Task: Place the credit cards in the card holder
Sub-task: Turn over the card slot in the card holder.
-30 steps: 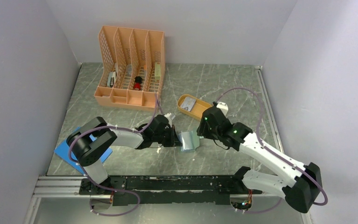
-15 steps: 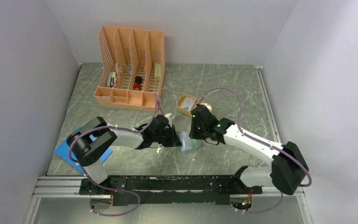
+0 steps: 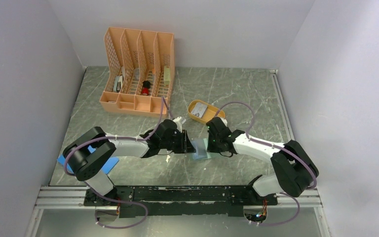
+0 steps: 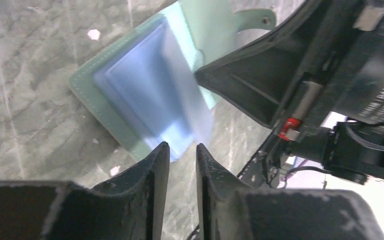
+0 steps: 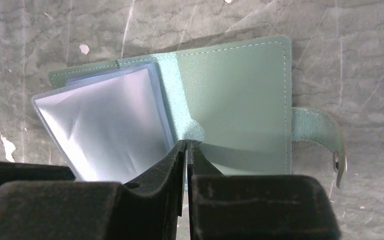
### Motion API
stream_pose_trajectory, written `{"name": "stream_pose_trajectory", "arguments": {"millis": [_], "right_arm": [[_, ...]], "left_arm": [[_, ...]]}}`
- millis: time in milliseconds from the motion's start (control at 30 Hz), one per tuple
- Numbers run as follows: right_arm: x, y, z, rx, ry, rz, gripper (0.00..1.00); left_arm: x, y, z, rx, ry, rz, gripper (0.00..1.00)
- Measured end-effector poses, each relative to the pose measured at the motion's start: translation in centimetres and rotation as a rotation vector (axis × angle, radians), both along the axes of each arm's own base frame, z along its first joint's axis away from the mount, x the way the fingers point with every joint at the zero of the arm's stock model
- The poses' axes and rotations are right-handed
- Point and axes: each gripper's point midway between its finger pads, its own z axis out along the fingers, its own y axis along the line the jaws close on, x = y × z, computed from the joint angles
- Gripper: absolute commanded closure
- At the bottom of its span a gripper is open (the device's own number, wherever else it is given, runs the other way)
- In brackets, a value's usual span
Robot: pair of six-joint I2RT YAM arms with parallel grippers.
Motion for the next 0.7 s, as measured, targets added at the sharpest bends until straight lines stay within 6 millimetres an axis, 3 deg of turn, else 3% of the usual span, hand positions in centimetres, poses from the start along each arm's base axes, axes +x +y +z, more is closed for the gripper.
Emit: {"name": "stream_pose_trajectory", "arguments": {"millis": [367,700], "right_arm": [[1.7,0.9,-0.2,0.128,-0.052,-0.05,0.96],[2.1,1.9,-0.4,0.229,-0.057,-0.061,0.97]], "left_arm": [[0.4,-0.4,1.5,-0.019,-0.031,-0.008,0.59],[1.2,1.2,-0.5,0.1,-0.013,0.072,0.5]]}}
